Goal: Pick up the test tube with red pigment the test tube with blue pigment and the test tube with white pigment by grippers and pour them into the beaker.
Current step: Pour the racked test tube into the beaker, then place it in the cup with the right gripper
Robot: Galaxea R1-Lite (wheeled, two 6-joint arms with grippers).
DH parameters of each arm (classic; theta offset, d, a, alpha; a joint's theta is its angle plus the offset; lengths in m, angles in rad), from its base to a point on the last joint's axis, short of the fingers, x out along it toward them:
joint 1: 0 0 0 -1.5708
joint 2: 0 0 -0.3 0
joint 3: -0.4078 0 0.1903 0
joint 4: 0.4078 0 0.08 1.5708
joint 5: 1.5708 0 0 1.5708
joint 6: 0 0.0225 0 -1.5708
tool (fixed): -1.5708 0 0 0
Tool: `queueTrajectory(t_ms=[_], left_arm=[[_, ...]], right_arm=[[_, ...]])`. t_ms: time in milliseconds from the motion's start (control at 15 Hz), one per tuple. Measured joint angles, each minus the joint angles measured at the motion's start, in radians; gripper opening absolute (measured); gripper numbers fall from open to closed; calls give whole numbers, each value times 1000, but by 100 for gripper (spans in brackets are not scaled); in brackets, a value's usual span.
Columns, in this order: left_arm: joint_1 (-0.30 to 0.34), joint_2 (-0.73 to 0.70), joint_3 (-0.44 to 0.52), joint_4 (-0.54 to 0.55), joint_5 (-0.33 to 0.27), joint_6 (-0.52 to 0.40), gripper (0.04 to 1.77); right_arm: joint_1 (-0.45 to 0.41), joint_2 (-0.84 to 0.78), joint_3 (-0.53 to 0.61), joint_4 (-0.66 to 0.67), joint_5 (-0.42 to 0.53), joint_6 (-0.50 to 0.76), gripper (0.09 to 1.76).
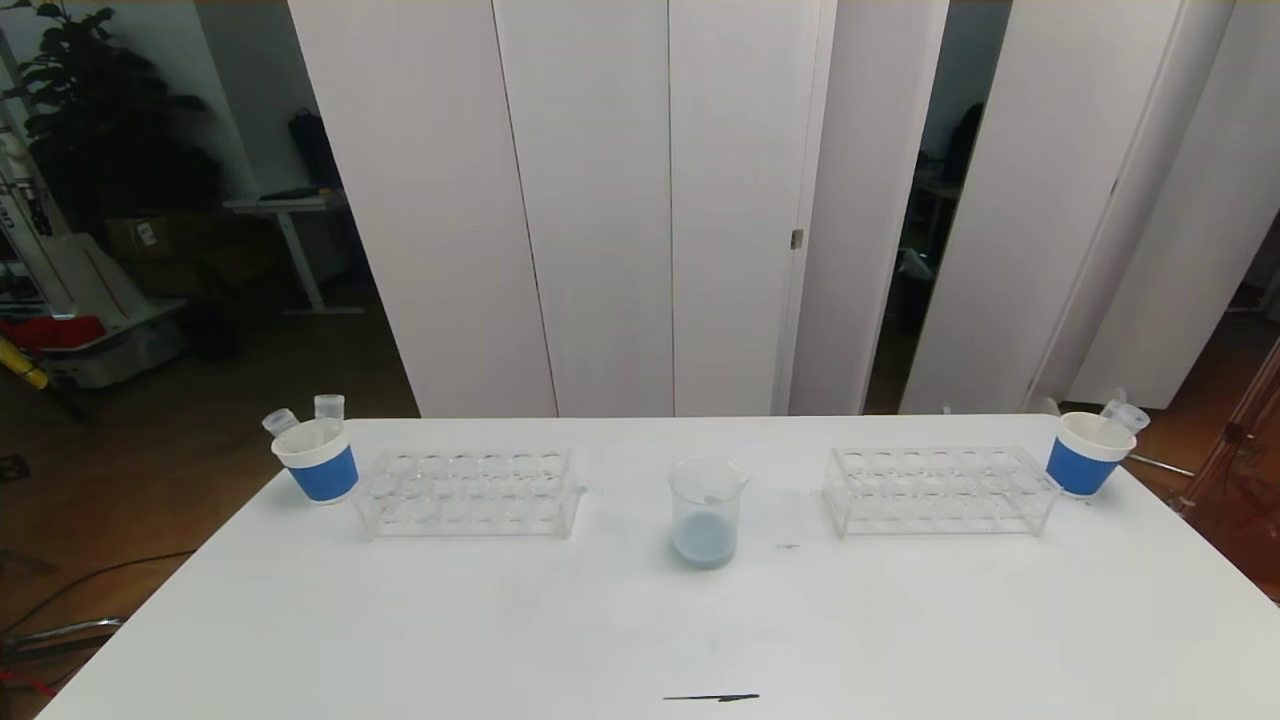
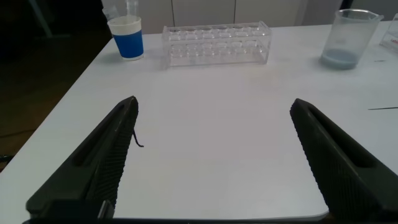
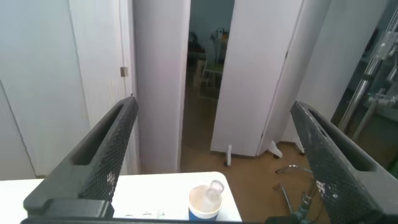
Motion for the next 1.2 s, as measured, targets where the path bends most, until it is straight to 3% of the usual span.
queueTrajectory(t_ms=[267,467,600,800,1200], left_arm=[[0,0,0,0,0,0,175],[0,0,0,0,1,-3,175],[0,0,0,0,2,-3,175],[0,0,0,0,2,-3,175],[0,0,0,0,2,-3,175]], right_arm=[[84,-541,134,321,33,-3,175],[172,-870,231,590,-65,18,175],[225,-975,367,663,-125,44,175],[300,-1082,555,692,-142,54,175],[344,-1259,730,776,-129,61,175]])
